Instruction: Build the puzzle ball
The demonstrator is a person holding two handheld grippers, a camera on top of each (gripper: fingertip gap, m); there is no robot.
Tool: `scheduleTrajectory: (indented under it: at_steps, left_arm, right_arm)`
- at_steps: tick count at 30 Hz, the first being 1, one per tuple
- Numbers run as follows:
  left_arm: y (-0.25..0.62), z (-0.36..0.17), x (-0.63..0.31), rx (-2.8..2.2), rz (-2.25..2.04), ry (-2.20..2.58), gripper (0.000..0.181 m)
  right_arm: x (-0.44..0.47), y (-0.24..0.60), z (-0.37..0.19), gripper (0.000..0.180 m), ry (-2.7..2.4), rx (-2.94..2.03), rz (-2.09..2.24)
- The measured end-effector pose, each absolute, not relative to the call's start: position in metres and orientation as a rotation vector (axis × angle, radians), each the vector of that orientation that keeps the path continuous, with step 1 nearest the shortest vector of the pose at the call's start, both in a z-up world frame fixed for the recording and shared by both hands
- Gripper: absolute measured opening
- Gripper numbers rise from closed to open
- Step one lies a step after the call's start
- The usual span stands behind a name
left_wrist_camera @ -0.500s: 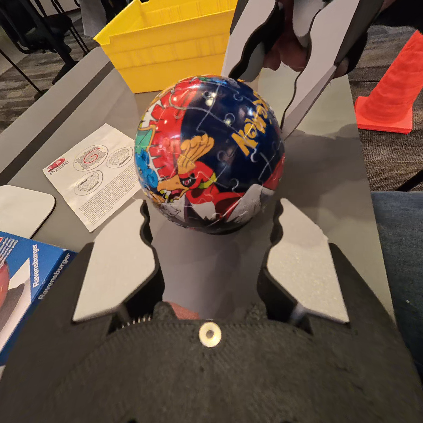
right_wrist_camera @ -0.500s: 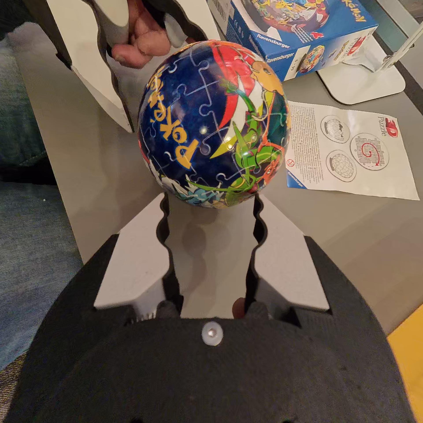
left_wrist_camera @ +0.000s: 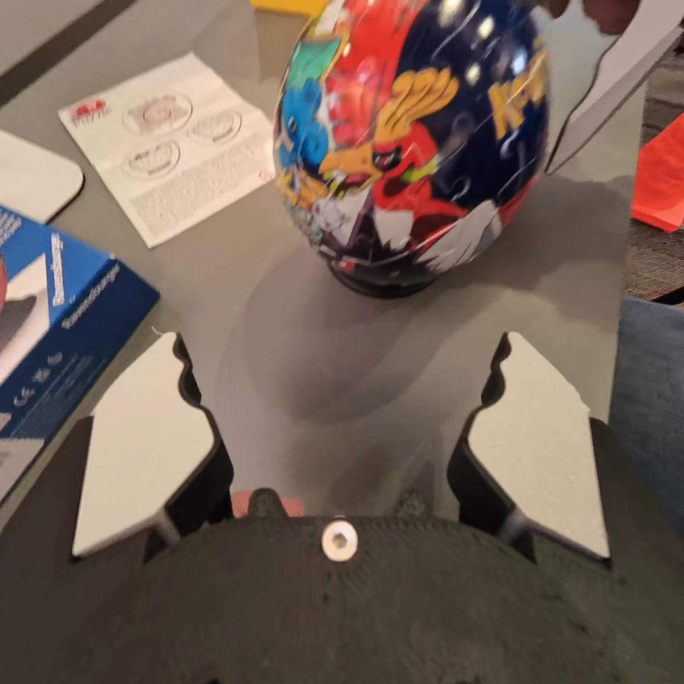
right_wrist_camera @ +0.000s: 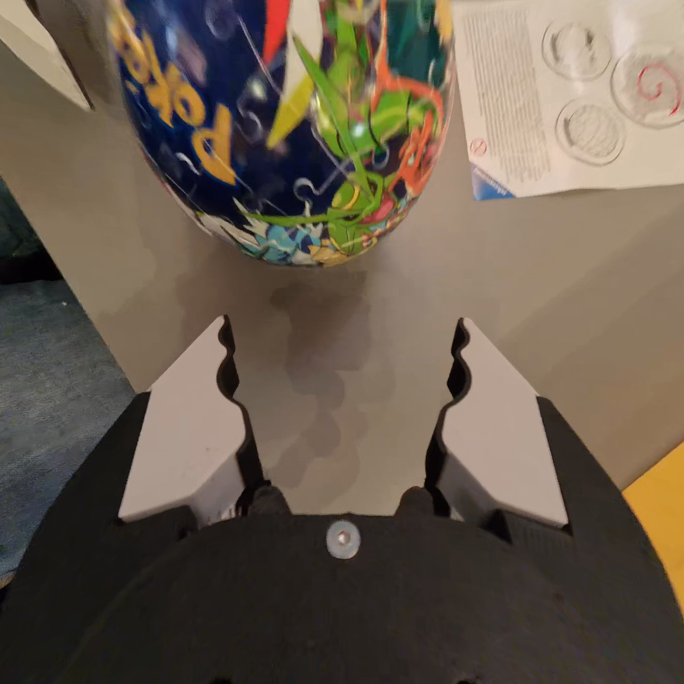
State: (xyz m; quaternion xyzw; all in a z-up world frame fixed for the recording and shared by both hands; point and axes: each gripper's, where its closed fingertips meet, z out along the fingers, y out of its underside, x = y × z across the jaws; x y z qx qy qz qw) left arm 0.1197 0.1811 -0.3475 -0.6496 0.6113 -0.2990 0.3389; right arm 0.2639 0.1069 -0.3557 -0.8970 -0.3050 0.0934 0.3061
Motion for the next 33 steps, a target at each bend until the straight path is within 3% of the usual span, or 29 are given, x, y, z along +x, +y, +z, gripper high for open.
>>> scheduleTrajectory:
  at_steps: [3, 5, 14, 19, 24, 33]
  left_arm:
    - [0.187, -0.361, 0.105, -1.799, -0.721, 1.576, 0.146]
    - [0.186, -0.371, 0.097, -1.851, -0.692, 1.586, 0.146]
    - [0.192, -0.385, 0.082, -1.971, -0.683, 1.519, 0.146]
    - [0.212, -0.399, 0.069, -2.044, -0.486, 1.483, 0.133]
    - [0.213, -0.401, 0.064, -2.095, -0.471, 1.435, 0.135]
    - [0.218, -0.402, 0.051, -2.180, -0.433, 1.307, 0.135]
  right_arm:
    - [0.275, 0.108, -0.377, 0.115, -0.786, -2.451, 0.157]
    - [0.285, 0.116, -0.388, 0.104, -0.704, -2.464, 0.092]
    - [0.290, 0.125, -0.396, 0.108, -0.535, -2.422, 0.181]
    - [0.294, 0.125, -0.400, 0.140, -0.492, -2.375, 0.173]
    - [0.308, 0.123, -0.399, 0.158, -0.397, -2.350, 0.092]
    - [0.313, 0.119, -0.394, 0.141, -0.347, -2.314, 0.055]
